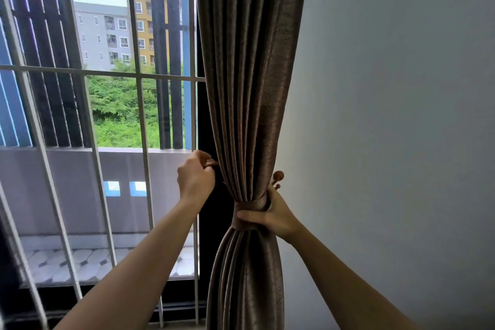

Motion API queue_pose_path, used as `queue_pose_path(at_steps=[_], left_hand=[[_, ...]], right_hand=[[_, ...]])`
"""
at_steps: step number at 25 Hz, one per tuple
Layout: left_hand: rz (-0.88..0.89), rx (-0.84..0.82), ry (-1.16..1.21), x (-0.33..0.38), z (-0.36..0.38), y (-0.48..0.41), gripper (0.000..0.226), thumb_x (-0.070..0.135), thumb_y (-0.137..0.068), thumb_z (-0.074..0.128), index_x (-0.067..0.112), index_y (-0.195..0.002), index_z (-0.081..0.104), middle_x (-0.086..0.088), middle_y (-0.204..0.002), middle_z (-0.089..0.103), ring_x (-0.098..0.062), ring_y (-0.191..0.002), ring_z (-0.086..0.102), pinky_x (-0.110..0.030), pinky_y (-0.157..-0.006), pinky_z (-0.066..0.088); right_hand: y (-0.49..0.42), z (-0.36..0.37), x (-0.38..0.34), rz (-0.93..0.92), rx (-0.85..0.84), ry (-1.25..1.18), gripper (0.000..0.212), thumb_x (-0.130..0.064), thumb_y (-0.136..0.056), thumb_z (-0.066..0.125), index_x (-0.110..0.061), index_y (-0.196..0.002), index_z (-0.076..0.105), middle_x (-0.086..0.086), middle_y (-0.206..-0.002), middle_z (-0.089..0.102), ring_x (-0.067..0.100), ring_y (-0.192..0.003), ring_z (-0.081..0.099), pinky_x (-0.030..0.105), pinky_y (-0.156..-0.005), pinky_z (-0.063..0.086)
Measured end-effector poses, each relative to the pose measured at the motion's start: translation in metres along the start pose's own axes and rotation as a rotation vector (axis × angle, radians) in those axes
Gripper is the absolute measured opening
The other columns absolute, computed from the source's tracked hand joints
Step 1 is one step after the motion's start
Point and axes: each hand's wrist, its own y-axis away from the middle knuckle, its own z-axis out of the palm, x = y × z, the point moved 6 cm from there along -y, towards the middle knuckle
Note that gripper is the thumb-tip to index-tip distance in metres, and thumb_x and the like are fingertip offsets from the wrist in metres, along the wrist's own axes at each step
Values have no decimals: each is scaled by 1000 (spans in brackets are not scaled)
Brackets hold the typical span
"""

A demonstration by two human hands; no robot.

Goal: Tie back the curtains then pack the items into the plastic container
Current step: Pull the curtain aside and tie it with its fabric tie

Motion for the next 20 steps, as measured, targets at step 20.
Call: queue_pose_path(at_steps=[20], left_hand=[[337, -805, -567, -33, -9, 6, 28, -4, -73, 48, 18, -80, 63, -4, -76, 66, -19, -71, 61, -22, -62, 48]], right_hand=[[3, -7, 11, 15, 34, 27, 84, -34, -58, 84, -27, -129, 41, -7, -116, 63, 9, -104, 63, 34, -94, 53]])
